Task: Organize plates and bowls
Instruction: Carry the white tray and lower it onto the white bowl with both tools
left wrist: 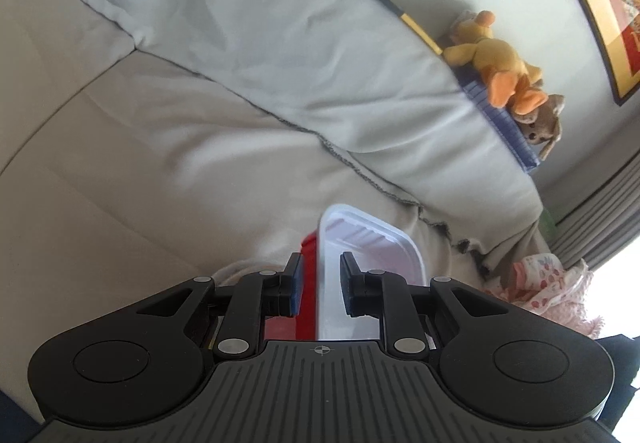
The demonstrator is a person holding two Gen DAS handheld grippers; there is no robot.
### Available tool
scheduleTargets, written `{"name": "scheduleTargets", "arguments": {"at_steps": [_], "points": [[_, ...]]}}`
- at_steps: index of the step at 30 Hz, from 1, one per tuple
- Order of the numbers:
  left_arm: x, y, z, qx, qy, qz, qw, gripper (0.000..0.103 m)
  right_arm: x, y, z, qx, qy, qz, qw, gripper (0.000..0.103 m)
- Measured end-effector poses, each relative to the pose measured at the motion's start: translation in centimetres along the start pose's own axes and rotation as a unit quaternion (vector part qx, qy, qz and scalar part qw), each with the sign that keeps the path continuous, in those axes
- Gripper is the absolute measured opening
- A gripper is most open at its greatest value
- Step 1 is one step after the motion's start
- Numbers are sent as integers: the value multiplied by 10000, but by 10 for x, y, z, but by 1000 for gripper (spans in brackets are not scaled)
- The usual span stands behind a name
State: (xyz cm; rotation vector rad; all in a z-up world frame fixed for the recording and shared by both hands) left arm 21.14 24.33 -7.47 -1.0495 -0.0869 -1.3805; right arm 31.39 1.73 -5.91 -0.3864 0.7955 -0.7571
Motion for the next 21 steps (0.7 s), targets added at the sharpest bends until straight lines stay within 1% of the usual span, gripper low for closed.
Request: {"name": "scheduleTargets", "arguments": {"at_steps": [3,5,7,8,9,14,17,21], "points": [[1,-23,-23,179,-99,-185,9996,21,5,-15,-22,-32,246,133,9996,29],[4,-28,-36,89,-42,-143,9998,21,9,-19,-34,-60,423,201,9989,29],[9,-28,-45,-104,96,-42,9999,21,8,-22,-43,-92,475,265,9985,29],[10,-27,-47,-166,99,-62,9998,22,6,-24,-46,-102,481,302,9983,29],[12,-27,-50,-209,90,-116,9997,23,4,-25,-47,-107,492,355,9981,31],[15,-39,-52,-97,88,-202,9997,23,-8,-34,-49,-15,264,296,9992,32],[12,-42,-51,-72,56,-107,9999,23,-11,-33,-51,-94,253,400,9988,32],[3,-37,-53,-182,-33,15,9998,23,-16,-29,-56,-176,188,380,9989,32]]}}
Point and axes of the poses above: each gripper's, at about its wrist camera, not at the fingertips, and y roughly the way its jaws point, x to its right, z to its top, the point moved 5 cm from there along y, roughly the way its jaws point, and after that the axes turned 2 degrees about y, right-handed, at the moved point
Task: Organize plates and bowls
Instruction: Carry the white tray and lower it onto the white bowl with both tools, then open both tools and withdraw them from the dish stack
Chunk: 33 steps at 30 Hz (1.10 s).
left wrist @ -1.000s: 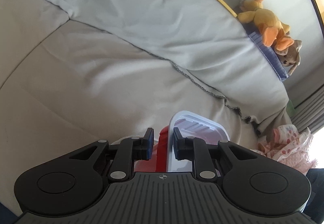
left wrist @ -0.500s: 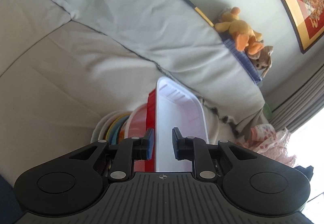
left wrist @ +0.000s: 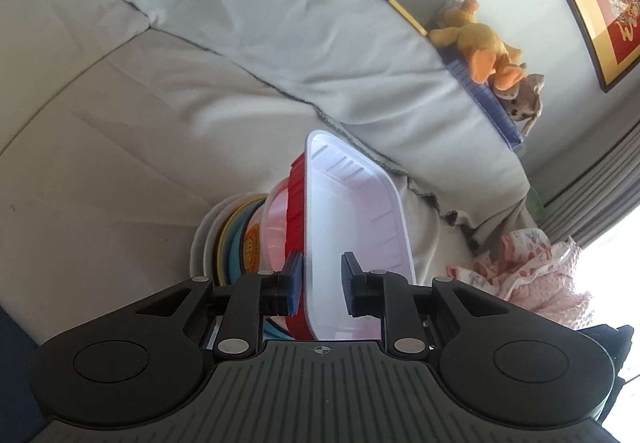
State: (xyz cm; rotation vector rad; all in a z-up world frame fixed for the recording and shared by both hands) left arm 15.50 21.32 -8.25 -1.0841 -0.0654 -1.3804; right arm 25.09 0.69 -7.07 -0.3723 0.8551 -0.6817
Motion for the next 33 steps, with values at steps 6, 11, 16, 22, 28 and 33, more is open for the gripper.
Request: {"name": "scheduleTargets", "arguments": {"at_steps": [6,11,16,22,28,33], "points": [[-4,5,-2,-51,-81,-95,9999,23,0,1,-2,21,-30,-92,10000,32],[-2,6,-2,-3,-69,-140,9999,23,-4,2,-4,71,-79,-174,9998,32],[-4,6,0,42,-129,-158,9998,23,-10,2,-8,77,-74,-166,9998,32],[-4,4,-1,142,-143,-75,9998,23,-10,1,-9,121,-70,-192,9997,32],[2,-9,1,407,42,92,9991,23,-8,-1,-9,268,-196,-399,9987,32],[10,-29,3,760,169,306,9965,23,-10,-12,-6,481,-320,-535,9969,32]]}}
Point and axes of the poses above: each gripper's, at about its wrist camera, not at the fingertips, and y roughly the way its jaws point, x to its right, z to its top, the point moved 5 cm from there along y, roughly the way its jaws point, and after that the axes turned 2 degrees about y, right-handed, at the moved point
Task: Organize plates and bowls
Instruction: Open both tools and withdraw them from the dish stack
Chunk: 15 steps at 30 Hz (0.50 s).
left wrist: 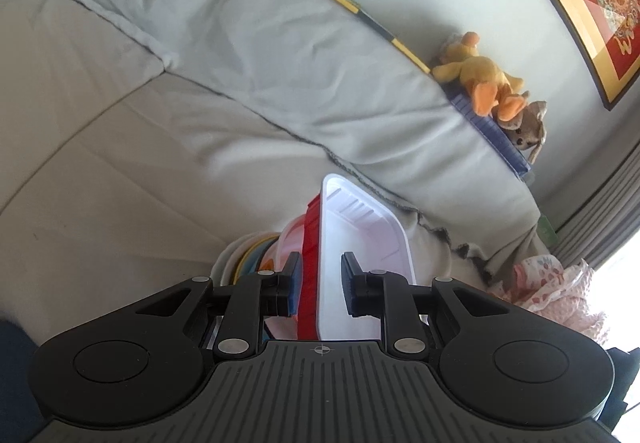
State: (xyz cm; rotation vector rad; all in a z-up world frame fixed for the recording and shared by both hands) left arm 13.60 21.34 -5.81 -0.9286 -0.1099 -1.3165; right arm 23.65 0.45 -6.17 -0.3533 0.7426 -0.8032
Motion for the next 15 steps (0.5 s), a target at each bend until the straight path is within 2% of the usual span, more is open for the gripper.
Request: {"name": "scheduleTargets", "arguments": {"at_steps": [3,5,8,10,12,15], "points": [[10,-22,-4,304,162,163,9993,23,1,-19,1,120,-90,-26,9999,34],[23,-36,-15,340,595,300,9972,23,1,-38,-3,164,-184,-19,9997,38],[43,-58,-43,221,1206,336,9919,19,-1,-66,-12,104,-330,25,9994,41],[56,-75,-64,150,1451,51,9893,18,-4,-85,-25,23,-438,26,9990,48],[65,-88,-84,-23,1582,-110,9873,17,-7,-100,-43,-163,-588,64,9981,50],[76,-100,-109,-199,1681,129,9855,17,-11,-117,-72,-480,-700,154,9963,50]]}}
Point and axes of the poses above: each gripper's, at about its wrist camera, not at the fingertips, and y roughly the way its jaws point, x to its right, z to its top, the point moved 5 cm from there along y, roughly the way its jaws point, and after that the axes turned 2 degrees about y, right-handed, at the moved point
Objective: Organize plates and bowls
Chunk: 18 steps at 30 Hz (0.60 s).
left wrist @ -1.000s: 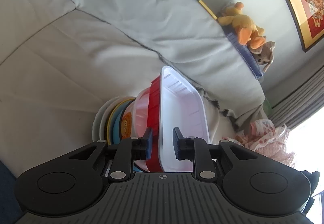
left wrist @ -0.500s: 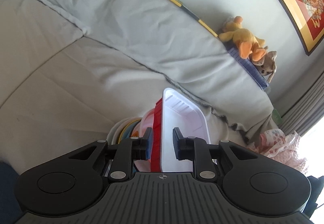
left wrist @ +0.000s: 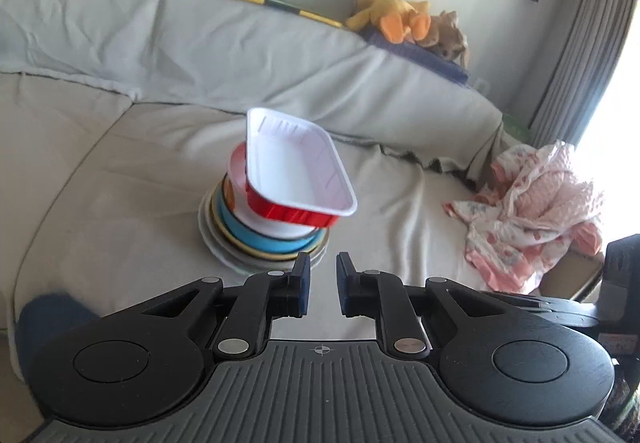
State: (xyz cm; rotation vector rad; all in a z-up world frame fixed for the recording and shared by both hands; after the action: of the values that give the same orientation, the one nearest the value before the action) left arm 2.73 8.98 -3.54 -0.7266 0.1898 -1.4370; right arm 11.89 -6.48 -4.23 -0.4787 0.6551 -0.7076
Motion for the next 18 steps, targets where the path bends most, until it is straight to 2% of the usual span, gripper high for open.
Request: {"name": "scheduleTargets", "arguments": {"at_steps": [5,8,9,12,15,18], "points": [[29,-11,-25,-62,385,172,9991,17,-19,-23,-31,-154,-253,-41,9996,50],[40,-11,-40,-103,740,660,9950,17,-22,-34,-33,3,-347,-310,9989,50],[40,-9,-43,-168,765,698,9945,16,-21,-36,-33,73,-335,-404,9986,50],[32,-5,-51,-395,440,456,9972,16,-15,-37,-33,81,-237,-511,9984,50],[28,-4,-56,-520,395,634,9959,16,-14,-31,-39,-155,-197,-484,9985,50],[29,-9,-57,-429,480,747,9951,16,-15,-29,-42,-205,-191,-453,9986,50]]}}
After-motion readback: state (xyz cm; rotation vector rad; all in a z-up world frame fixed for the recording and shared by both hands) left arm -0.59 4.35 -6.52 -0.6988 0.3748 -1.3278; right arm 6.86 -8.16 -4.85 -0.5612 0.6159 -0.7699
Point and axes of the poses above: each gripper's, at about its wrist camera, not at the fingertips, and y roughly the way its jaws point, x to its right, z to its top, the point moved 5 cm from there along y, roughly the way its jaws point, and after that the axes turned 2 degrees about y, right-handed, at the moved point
